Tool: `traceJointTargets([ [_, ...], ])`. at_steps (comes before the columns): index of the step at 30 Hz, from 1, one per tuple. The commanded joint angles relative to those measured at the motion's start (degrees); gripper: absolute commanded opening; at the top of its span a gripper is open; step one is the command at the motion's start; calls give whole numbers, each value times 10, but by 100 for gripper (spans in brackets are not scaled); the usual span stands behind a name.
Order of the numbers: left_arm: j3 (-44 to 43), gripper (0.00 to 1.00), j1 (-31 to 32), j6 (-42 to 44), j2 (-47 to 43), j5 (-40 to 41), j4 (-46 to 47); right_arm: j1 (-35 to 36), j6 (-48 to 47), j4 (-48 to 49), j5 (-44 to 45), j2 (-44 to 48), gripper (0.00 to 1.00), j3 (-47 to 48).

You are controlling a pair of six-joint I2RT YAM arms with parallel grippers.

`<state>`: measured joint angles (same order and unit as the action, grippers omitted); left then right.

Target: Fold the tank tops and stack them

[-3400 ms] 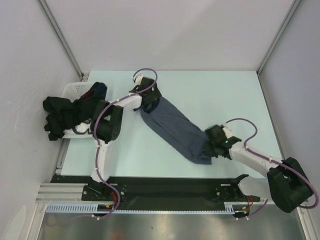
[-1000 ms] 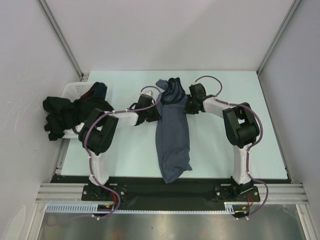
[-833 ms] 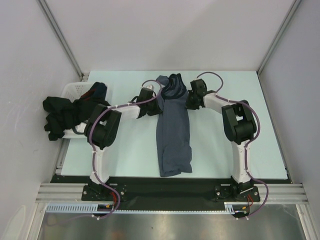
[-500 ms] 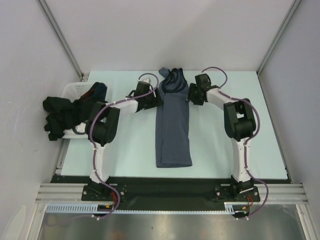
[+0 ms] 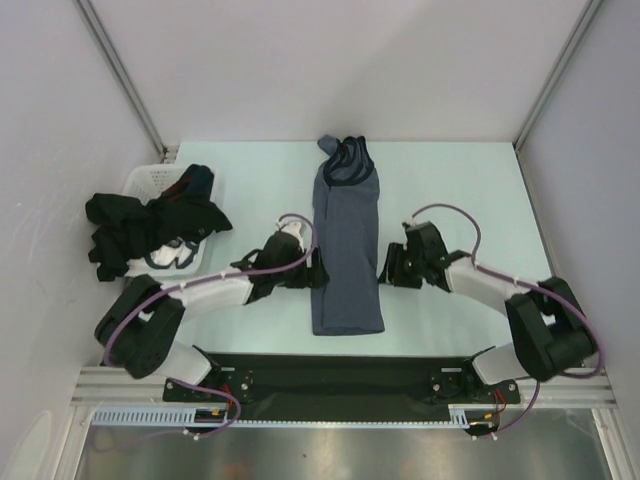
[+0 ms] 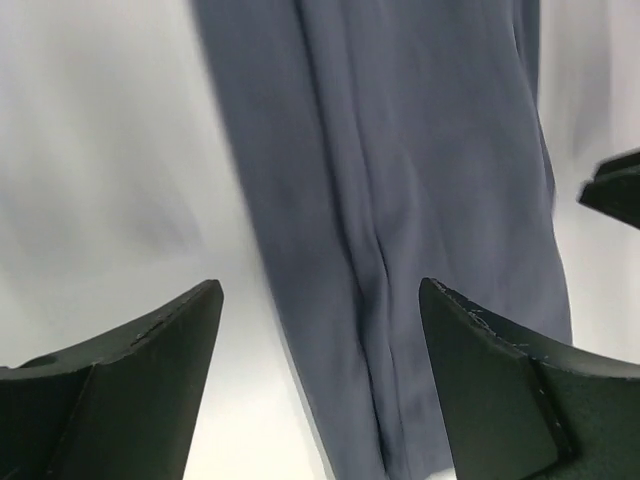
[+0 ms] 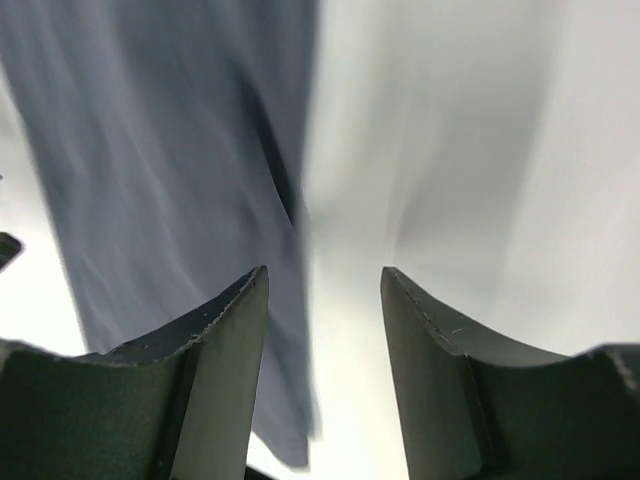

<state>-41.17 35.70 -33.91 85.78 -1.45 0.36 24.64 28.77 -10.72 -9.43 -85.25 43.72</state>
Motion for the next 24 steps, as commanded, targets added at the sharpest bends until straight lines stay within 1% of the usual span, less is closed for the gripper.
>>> traceJointTargets([
  [1, 71, 85, 37, -46, -72, 28, 21, 26, 27, 29, -8, 82, 54, -79],
  [2, 106, 85, 44, -54, -84, 29, 35, 36, 32, 28, -7, 97, 54, -110],
  [3, 122, 84, 59, -62, -95, 29, 43, 52, 46, 30, -10, 121, 54, -125],
  [5, 161, 84, 74, -83, -120, 34, 60, 72, 59, 37, -18, 138, 55, -158],
  [10, 202, 82, 123, -126, -127, 44, 80, 130, 100, 54, -2, 171, 55, -195],
  [13, 223, 78, 148, -149, -125, 49, 99, 140, 112, 47, 6, 185, 47, -208],
  [14, 233, 76, 158, -157, -125, 48, 108, 144, 115, 43, 13, 192, 39, -209],
  [16, 241, 71, 169, -171, -130, 49, 118, 153, 124, 19, 23, 198, 31, -210],
  [17, 245, 70, 177, -174, -132, 53, 115, 165, 128, 11, 33, 206, 25, -209],
  [20, 244, 66, 198, -185, -130, 67, 90, 192, 144, -20, 51, 214, 15, -206],
  [22, 249, 62, 208, -196, -131, 69, 90, 204, 153, -32, 59, 220, 14, -207],
  [23, 259, 61, 214, -200, -132, 67, 98, 210, 161, -33, 64, 221, 9, -208],
  [24, 262, 60, 217, -206, -133, 69, 99, 218, 165, -32, 66, 222, 8, -209],
])
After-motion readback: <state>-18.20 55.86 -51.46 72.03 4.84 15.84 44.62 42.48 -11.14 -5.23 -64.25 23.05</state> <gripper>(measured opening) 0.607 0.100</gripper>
